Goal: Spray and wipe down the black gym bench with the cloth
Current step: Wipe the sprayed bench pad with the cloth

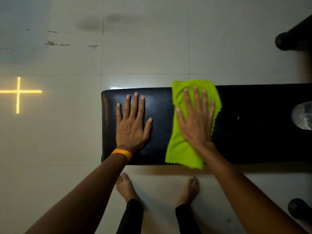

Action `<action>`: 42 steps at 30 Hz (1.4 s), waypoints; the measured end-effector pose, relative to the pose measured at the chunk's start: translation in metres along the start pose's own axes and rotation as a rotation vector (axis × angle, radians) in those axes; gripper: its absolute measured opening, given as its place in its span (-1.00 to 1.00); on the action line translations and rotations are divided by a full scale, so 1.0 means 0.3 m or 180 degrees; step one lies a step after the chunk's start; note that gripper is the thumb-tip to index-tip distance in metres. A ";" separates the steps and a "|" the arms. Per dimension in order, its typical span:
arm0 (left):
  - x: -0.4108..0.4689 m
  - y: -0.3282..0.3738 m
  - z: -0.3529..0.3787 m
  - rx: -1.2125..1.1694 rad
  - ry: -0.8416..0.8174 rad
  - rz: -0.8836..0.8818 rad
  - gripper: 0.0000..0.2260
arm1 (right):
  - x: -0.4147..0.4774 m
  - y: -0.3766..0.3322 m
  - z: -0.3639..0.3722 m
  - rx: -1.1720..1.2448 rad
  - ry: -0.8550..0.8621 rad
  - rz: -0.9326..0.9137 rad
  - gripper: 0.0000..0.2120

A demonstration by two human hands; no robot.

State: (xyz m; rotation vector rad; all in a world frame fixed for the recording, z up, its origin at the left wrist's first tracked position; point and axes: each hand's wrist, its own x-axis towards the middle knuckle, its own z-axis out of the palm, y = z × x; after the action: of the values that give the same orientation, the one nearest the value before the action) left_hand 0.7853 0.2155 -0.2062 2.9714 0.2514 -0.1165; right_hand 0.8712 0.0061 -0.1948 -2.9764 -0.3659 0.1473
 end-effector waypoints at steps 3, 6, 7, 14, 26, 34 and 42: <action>0.004 0.006 0.000 -0.0011 0.0033 -0.0019 -0.34 | -0.052 0.039 -0.025 -0.0016 0.0086 0.0678 -0.37; 0.004 0.003 -0.001 -0.0021 0.0053 -0.0038 -0.34 | -0.209 -0.041 -0.014 -0.0135 -0.0086 0.0364 -0.37; 0.005 0.003 -0.002 -0.0033 0.0053 -0.0030 -0.34 | -0.222 -0.022 -0.013 -0.0135 -0.0209 0.0052 -0.38; 0.004 0.005 0.001 -0.0039 -0.0013 -0.0025 -0.34 | -0.062 0.202 -0.052 0.0056 0.0163 0.0835 -0.40; 0.093 0.322 -0.016 -0.0498 0.0168 0.0559 -0.34 | -0.036 0.426 -0.088 0.0099 0.0161 0.1158 -0.36; 0.178 0.525 0.075 -0.0082 0.0009 0.0887 -0.36 | 0.034 0.587 -0.110 -0.0018 0.0088 0.0649 -0.38; 0.174 0.522 0.072 -0.0024 -0.0023 0.0848 -0.35 | 0.002 0.596 -0.111 -0.0125 -0.0090 0.0467 -0.37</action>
State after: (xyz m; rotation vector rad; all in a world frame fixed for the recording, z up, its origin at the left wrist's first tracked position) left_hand 0.8622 0.0679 -0.2086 2.9623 -0.1450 -0.0933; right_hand 0.9173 -0.1696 -0.1888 -3.0417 -0.1547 0.2001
